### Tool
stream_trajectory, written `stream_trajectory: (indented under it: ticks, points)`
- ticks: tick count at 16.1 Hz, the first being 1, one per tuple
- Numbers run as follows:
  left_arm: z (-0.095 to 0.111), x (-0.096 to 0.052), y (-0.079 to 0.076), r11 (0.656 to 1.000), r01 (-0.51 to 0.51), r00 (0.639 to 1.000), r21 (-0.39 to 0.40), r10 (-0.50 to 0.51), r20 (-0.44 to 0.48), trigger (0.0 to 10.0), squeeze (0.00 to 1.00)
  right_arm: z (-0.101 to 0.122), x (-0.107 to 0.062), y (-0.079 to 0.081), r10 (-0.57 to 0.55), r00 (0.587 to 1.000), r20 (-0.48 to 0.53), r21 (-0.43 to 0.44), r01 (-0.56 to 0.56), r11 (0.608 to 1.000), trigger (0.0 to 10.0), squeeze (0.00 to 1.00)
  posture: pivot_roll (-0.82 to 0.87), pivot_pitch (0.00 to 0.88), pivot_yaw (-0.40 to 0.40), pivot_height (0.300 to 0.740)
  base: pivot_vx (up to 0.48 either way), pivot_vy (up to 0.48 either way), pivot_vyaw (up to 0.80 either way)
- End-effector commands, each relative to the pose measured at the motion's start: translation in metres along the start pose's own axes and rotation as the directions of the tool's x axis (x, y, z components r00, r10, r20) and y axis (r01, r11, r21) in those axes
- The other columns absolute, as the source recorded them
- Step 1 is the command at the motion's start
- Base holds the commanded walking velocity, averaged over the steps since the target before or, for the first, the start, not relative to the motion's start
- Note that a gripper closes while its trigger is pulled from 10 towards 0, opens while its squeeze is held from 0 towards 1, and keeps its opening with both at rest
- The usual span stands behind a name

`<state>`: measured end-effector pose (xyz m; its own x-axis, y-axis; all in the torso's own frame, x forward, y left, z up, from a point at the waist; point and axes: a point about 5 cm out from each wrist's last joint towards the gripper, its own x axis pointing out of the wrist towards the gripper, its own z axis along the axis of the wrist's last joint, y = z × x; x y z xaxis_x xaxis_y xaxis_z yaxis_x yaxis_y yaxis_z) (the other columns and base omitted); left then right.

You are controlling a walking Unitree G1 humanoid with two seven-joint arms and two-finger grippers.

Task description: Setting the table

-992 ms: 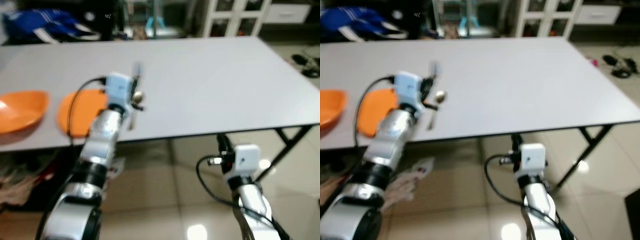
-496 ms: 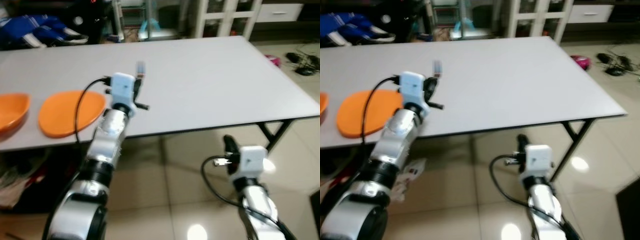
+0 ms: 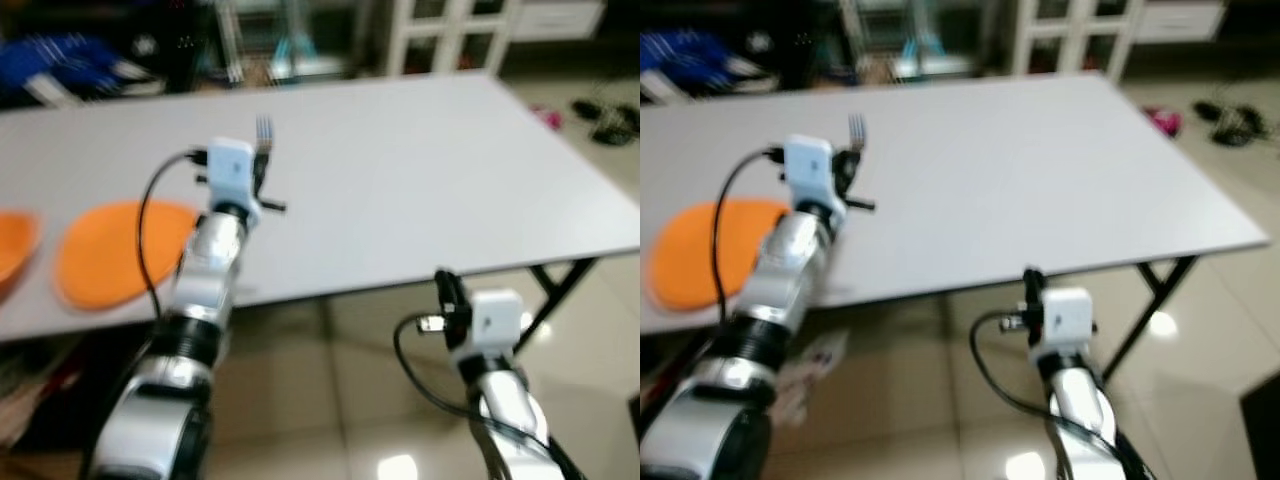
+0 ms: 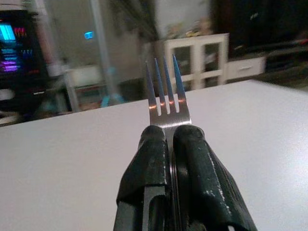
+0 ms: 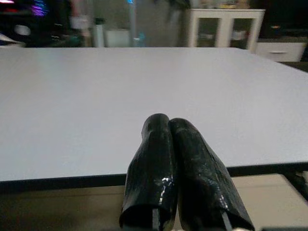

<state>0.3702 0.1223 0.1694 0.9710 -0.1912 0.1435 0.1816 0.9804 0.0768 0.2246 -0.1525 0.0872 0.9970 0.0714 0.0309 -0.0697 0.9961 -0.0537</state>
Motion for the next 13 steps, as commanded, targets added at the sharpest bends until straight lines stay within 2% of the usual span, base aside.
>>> stream_trajectory:
  ticks: [1,4,7,9,10,13]
  points:
    - [0.001,0.001,-0.009,1.000,0.025,1.000,0.016,-0.025,-0.005,0.0,0.00,0.001,0.000,-0.004,-0.012,1.000,-0.001,-0.013,0.012,1.000,10.0,0.00,-0.05,0.000,0.044,0.740,0.000,0.000,0.00]
    - [0.001,0.004,-0.009,0.999,0.019,1.000,0.037,-0.018,-0.017,0.0,0.00,0.001,-0.001,-0.003,-0.012,1.000,-0.004,-0.014,0.012,1.000,10.0,0.00,-0.06,0.000,0.047,0.740,0.000,0.000,0.00]
    - [-0.001,0.015,-0.001,0.999,-0.025,0.997,0.027,0.027,-0.072,0.0,0.00,0.000,-0.002,-0.005,-0.016,1.000,-0.008,-0.017,0.016,1.000,10.0,0.00,-0.06,0.000,0.049,0.740,0.000,0.000,0.00]
    - [-0.009,0.020,0.006,0.998,-0.058,0.987,0.030,0.062,-0.150,0.0,0.00,0.000,-0.003,-0.005,-0.017,1.000,-0.010,-0.016,0.017,1.000,10.0,0.00,-0.07,0.000,0.048,0.740,0.000,0.000,0.00]
    - [-0.018,0.021,0.010,0.996,-0.079,0.972,0.030,0.084,-0.220,0.0,0.00,-0.001,-0.004,-0.005,-0.017,1.000,-0.012,-0.016,0.017,1.000,10.0,0.00,-0.07,0.000,0.047,0.740,0.000,0.000,0.00]
    - [-0.028,0.020,0.008,0.996,-0.060,0.957,0.061,0.075,-0.279,0.0,0.00,0.000,-0.010,-0.004,-0.021,1.000,-0.018,-0.016,0.021,1.000,10.0,0.00,-0.09,0.000,0.053,0.740,0.000,0.000,0.00]
